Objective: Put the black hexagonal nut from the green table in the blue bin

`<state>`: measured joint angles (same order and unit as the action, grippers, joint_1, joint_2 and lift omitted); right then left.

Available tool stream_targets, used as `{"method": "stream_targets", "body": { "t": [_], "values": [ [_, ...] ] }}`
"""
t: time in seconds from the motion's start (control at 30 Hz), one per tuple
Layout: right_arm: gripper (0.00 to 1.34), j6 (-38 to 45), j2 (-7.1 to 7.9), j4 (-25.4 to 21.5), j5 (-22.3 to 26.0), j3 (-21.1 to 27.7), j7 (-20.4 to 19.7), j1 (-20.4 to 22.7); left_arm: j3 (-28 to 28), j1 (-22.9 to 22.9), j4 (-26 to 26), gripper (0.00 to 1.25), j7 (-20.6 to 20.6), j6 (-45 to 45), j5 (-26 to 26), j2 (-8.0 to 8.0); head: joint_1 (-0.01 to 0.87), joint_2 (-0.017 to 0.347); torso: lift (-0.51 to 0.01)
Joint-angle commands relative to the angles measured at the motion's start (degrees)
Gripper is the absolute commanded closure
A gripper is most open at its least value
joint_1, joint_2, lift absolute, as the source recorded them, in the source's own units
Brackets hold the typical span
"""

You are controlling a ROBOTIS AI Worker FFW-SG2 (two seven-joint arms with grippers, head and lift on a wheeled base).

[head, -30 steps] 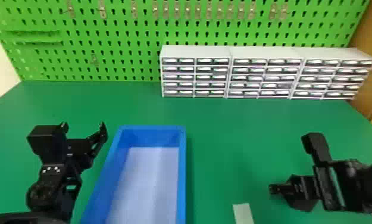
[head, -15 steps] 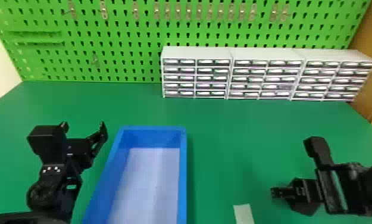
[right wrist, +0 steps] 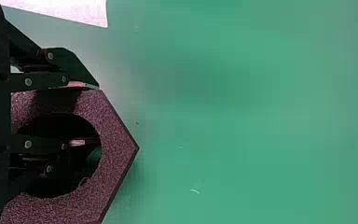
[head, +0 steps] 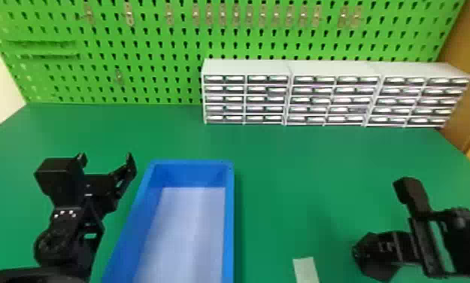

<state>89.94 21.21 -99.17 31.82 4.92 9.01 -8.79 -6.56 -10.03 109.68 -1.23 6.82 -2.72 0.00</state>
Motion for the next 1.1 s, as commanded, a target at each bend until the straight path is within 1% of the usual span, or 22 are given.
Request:
{"method": "stream_targets", "body": {
  "t": [0.0,0.07,0.27,0.5,0.67,0.77,1.07],
  "values": [
    [1.01,0.14,0.23,0.82,0.18,0.35,-0.04,1.94,-0.03,0.01,0.01,0.31,0.00,-0.05,0.00,-0.15,0.657,0.057,-0.095],
    [1.02,0.14,0.14,0.82,0.44,0.79,-0.04,2.03,-0.03,0.01,0.01,0.31,0.00,-0.05,0.00,-0.15,0.657,0.057,-0.095],
    [1.02,-0.03,-0.82,0.03,0.62,3.17,-0.04,2.55,0.15,0.01,-0.08,0.31,0.00,-0.05,0.00,-0.15,0.657,0.057,-0.095],
    [1.02,-0.38,-1.09,-3.04,1.14,5.98,-0.04,2.99,0.24,0.01,-0.43,0.31,0.00,-0.05,-0.18,-0.15,0.657,0.057,-0.095],
    [1.02,-0.82,-1.97,-5.24,1.32,8.97,-0.04,3.43,0.41,0.01,-0.43,0.31,0.00,-0.05,-0.18,-0.15,0.657,0.057,-0.095],
    [1.02,-0.82,-2.32,-6.12,1.49,9.85,-0.04,3.52,0.59,0.10,-0.52,0.31,0.00,-0.05,-0.18,-0.15,0.657,0.057,-0.095],
    [1.02,-1.17,-2.32,-7.79,2.20,11.60,-0.04,3.34,0.94,0.10,-0.70,0.31,0.00,-0.05,-0.18,-0.15,0.657,0.057,-0.095]
  ]
}}
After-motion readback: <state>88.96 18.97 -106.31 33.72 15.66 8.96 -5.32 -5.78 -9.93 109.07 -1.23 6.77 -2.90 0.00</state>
